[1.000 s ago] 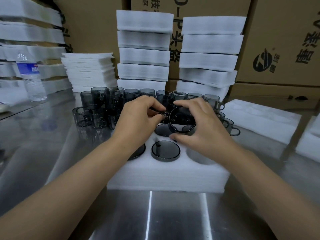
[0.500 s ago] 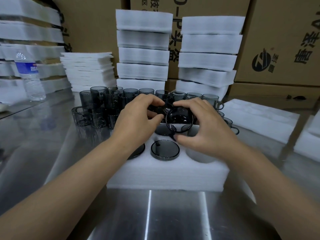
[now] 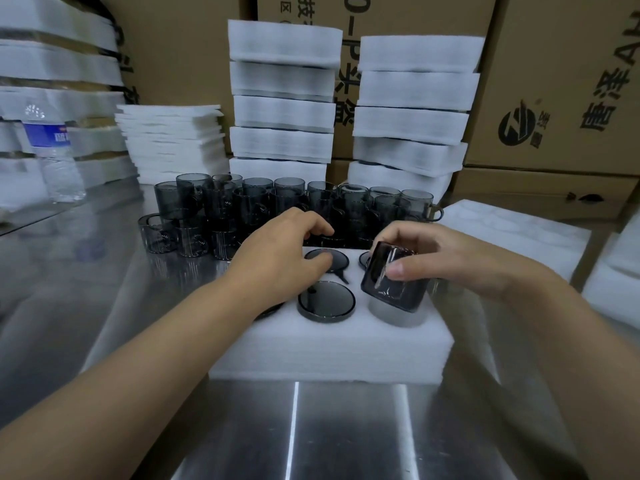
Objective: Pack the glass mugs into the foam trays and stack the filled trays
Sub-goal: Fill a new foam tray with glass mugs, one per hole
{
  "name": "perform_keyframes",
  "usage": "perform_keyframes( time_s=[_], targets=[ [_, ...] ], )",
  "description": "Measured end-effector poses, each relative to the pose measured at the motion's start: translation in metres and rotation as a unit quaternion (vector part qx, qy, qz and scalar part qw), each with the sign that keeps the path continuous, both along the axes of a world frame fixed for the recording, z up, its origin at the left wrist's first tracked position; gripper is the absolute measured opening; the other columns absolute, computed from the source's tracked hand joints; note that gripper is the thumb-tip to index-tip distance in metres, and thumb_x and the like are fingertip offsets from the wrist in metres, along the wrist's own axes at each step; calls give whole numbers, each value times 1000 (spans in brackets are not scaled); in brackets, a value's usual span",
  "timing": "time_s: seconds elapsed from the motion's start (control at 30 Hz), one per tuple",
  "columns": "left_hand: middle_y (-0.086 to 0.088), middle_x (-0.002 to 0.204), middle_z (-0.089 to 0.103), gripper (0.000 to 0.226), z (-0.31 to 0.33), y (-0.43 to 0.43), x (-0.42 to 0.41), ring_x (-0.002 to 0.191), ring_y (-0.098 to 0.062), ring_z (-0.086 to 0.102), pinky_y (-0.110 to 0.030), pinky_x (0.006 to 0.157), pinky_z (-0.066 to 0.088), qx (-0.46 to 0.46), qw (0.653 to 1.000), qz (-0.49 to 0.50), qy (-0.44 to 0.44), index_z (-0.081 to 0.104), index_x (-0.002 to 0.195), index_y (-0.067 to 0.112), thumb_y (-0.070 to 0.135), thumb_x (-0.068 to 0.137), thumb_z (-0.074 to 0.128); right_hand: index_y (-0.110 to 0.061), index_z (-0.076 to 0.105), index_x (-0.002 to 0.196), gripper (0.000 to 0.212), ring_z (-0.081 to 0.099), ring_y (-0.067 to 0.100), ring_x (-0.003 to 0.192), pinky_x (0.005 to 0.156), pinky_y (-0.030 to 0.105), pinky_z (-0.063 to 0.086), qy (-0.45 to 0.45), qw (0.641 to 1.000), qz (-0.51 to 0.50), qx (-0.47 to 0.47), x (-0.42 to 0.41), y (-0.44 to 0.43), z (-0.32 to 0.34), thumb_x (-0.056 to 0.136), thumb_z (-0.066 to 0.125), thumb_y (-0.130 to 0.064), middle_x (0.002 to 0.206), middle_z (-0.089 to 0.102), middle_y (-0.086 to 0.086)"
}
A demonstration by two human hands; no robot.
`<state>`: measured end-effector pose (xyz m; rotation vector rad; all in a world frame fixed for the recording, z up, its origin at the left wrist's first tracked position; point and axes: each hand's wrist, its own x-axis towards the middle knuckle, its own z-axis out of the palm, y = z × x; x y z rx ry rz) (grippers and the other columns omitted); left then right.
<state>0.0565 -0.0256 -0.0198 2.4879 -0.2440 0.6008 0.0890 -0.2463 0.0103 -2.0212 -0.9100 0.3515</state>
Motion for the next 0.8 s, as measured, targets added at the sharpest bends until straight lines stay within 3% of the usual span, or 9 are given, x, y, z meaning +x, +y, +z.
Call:
perform_keyframes(
  time_s=[0.13,0.3,0.4,0.53,0.6,0.7,0.8],
  targets=[
    [14,116,54,29,0,0,0,111,-8,51,-36,92,46,13,1000,5,20,59,114,34,33,85,64,-35,66,95,40,61,21,97,79,28,49,1,1000,17,-20,0,-4,2,58,75,-48,107,63,6],
    [15,116,54,27,0,0,0,112,-8,51,-37,92,47,26,999,7,27,59,112,34,34,85,64,-43,65,102,46,58,23,108,93,48,47,8,997,40,-64,-2,-6,3,57,74,-45,113,62,-3],
    [15,115,54,26,0,1,0,110,-7,51,-35,91,46,32,999,1,29,59,111,34,35,85,63,-43,64,101,49,60,14,105,89,35,50,11,995,45,-91,-1,-4,2,55,78,-45,109,63,-11],
    [15,114,55,25,-1,1,0,95,-1,50,-25,84,41,38,999,-19,24,59,111,33,34,86,64,-44,62,99,47,63,3,96,75,15,48,-2,992,46,-121,0,-4,1,57,83,-39,99,64,-20],
    [14,114,56,24,-1,1,1,105,-3,50,-23,87,41,40,999,-32,17,60,110,32,34,86,63,-47,60,100,52,61,0,96,76,14,47,-11,988,48,-143,0,-4,1,54,84,-45,101,61,-24],
    [16,109,58,22,0,-2,-1,103,1,50,-13,83,37,29,997,-67,5,62,108,31,36,86,63,-51,59,103,57,56,-4,102,85,19,44,-34,984,41,-168,0,-4,2,50,78,-61,106,55,-27],
    [16,104,60,17,0,-4,-3,101,0,53,-17,87,39,16,995,-96,-21,65,102,29,34,86,65,-52,62,99,43,59,-1,101,82,19,49,-52,994,9,-97,-1,1,1,61,65,-71,102,61,-25]
  ],
)
